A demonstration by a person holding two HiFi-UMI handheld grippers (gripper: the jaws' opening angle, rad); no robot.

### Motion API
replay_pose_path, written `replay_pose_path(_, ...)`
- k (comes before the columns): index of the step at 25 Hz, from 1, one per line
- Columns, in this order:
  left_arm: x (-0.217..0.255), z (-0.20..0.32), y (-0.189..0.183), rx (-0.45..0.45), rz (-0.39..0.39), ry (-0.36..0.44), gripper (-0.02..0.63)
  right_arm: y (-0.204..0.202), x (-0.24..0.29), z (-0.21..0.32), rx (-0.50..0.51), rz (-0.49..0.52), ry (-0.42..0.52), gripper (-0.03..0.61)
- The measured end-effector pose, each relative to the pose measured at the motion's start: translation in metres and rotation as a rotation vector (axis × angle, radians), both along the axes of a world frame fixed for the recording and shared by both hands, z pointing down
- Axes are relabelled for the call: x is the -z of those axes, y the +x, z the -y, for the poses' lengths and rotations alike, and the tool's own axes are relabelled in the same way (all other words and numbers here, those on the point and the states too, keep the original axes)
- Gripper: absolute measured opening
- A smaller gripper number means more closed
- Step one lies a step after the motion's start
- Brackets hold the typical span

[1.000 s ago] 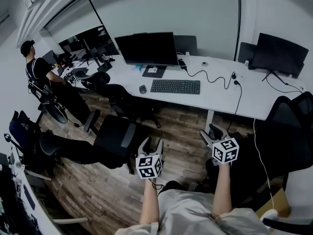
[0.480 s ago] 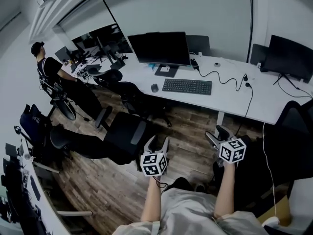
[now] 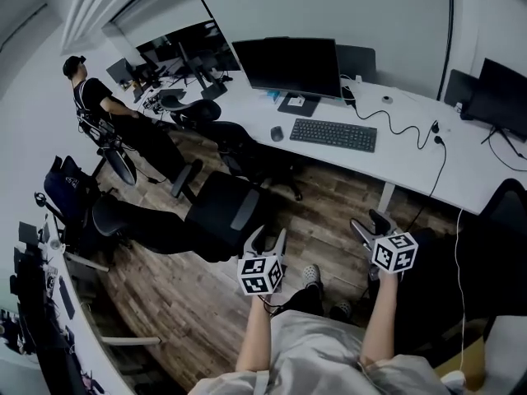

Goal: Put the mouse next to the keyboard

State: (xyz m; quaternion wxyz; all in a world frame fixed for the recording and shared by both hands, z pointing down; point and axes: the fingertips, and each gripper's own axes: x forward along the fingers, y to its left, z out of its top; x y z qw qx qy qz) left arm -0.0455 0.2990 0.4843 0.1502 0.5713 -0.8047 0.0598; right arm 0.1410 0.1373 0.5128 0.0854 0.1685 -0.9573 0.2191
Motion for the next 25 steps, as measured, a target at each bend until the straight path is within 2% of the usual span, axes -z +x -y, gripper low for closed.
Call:
replay_pose_path(4,-0.012,0.015,-0.008,-0.003,-0.019,-0.008,0.21,-0.007,-0.011,0.01,-0.007,-0.029,-0.008,0.302)
replay_pose_path(8,-0.024,0.048,-0.021,-0.045,-0.036,-0.039,0.206,-0.02,-0.003,0.032,-0.1,0.018,-0.014,0.299)
replay_pose_path(13,-0.022,0.095,-0.039,-0.079,-0.077,0.006,0.206,-0.045,0.001,0.056,-0.108,-0.024,0.01,0.304)
replay_pose_path(17,-0.026,0.13,-0.068,-0.085,-0.08,0.017,0.206,-0.064,0.004,0.079,-0.164,-0.029,0.014,0.304)
replay_pose_path(22,-0.022,0.182,-0.097,-0.125,-0.093,0.042,0.206,-0.091,0.016,0.12,-0.177,-0.048,0.03,0.304)
replay_pose_path(25,-0.022,0.197,-0.124,-0.11,-0.086,0.053,0.206,-0.112,0.008,0.134,-0.184,-0.075,0.02,0.304)
